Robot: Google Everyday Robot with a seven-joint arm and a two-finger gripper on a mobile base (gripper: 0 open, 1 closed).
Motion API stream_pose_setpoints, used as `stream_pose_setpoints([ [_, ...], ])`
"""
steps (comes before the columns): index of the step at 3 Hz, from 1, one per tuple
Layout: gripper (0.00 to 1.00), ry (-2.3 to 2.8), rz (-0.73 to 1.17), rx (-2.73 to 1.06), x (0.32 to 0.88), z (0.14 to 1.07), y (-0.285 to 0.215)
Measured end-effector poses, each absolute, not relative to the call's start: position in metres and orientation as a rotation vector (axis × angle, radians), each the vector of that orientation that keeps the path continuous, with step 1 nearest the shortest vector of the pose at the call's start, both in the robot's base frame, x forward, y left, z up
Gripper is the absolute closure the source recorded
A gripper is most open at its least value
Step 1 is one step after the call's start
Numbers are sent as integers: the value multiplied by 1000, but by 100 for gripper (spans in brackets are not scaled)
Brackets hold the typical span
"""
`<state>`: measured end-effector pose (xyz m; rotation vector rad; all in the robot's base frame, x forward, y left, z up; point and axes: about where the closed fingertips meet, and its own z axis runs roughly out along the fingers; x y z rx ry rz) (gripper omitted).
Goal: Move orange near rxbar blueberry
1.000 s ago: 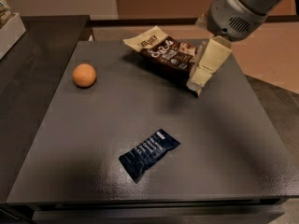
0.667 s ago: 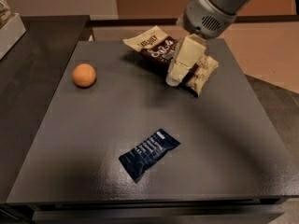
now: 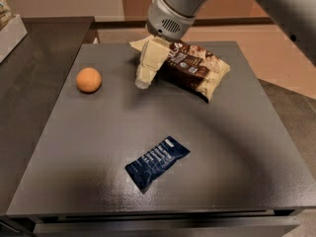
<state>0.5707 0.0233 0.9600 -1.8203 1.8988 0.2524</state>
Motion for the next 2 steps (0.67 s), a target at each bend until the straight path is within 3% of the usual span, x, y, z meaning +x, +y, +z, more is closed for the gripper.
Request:
stream_pose_setpoints([
  [2,0,1837,305,-1929,587,944,83],
])
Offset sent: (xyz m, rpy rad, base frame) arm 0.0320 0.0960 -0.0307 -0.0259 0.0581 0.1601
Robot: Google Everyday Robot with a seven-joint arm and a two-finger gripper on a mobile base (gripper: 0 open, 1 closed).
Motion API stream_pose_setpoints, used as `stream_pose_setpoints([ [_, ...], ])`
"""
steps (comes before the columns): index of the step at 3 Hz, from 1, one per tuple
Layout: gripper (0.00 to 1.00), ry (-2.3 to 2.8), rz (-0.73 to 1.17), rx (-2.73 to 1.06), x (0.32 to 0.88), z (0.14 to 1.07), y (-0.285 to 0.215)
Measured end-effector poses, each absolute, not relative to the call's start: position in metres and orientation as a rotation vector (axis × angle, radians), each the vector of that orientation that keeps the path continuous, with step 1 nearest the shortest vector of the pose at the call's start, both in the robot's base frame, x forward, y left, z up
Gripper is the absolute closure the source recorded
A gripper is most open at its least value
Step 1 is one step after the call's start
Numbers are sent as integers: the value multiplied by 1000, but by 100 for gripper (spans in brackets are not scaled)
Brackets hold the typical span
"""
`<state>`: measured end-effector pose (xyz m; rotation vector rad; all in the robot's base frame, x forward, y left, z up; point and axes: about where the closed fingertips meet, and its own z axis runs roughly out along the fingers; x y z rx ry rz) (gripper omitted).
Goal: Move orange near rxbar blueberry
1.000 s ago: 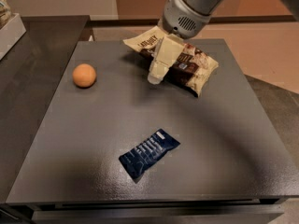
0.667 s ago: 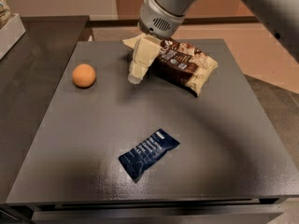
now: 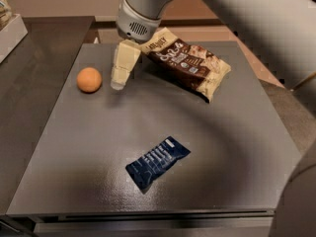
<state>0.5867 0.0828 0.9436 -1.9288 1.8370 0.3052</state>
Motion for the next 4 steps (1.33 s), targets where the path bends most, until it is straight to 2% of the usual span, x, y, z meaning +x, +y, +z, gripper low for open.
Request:
stream_pose_setpoints([
  [1,0,1814,331,-1972,598,928,113],
  [4,0,1892,296,-1960,637,872,158],
])
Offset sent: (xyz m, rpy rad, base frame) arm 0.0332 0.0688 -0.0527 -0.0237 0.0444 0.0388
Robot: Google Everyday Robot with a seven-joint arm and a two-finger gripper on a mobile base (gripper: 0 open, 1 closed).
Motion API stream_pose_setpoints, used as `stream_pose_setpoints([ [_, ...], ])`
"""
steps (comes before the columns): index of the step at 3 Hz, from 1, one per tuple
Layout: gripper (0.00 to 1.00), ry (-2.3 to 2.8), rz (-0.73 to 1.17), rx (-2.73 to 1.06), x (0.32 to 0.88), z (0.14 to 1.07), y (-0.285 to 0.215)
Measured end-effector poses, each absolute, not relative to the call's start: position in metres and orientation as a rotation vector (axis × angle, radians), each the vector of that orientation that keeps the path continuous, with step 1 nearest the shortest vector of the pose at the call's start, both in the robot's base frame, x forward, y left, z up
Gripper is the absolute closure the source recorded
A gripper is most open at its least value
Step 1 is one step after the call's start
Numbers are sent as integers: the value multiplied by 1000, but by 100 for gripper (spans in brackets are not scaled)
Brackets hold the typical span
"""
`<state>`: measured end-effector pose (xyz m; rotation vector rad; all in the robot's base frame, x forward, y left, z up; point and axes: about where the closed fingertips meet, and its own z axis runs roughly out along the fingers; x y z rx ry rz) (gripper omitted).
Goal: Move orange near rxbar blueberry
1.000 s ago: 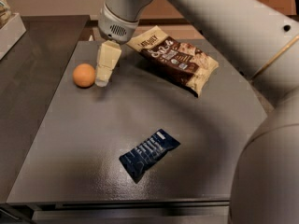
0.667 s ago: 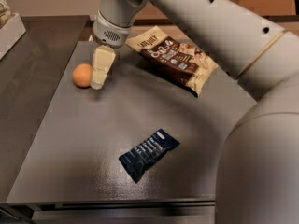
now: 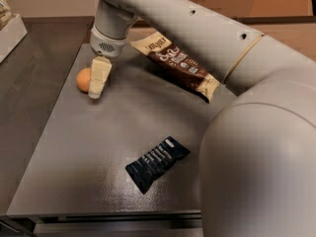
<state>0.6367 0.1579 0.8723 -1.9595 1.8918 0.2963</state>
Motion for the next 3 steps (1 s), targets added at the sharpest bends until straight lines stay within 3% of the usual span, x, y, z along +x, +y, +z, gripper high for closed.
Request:
stream_pose_setpoints([
  [2,0,1903,337,-1989,631,866,178],
  [3,16,1909,349,-2007,627,863,183],
])
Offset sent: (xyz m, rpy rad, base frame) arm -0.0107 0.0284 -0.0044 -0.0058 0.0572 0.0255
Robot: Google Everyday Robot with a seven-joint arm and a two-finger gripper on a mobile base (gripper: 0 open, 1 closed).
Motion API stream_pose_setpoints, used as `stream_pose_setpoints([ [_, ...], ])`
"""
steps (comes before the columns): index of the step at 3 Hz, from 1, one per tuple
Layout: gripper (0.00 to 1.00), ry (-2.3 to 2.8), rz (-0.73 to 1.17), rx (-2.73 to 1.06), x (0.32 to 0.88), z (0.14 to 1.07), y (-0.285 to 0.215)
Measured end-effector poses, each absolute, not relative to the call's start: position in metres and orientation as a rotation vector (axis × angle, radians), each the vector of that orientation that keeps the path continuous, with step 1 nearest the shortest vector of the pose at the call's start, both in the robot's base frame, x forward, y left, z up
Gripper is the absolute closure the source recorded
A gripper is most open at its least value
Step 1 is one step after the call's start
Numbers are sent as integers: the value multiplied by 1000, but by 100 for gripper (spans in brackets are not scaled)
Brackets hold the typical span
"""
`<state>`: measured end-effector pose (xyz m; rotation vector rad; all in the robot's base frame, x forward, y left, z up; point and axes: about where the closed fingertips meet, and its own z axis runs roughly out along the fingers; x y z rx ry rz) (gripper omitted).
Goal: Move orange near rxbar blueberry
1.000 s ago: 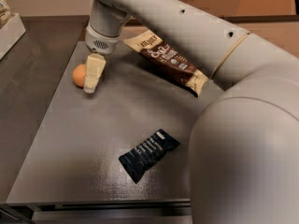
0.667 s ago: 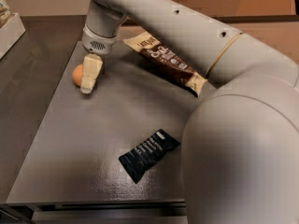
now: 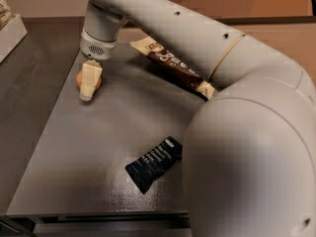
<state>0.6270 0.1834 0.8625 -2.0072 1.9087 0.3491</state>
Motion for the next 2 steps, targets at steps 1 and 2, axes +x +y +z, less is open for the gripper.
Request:
stream_pose_setpoints([
  [1,39,1912,359,-2016,625,861,186],
  [2,62,1916,361,-2015,626,860,185],
])
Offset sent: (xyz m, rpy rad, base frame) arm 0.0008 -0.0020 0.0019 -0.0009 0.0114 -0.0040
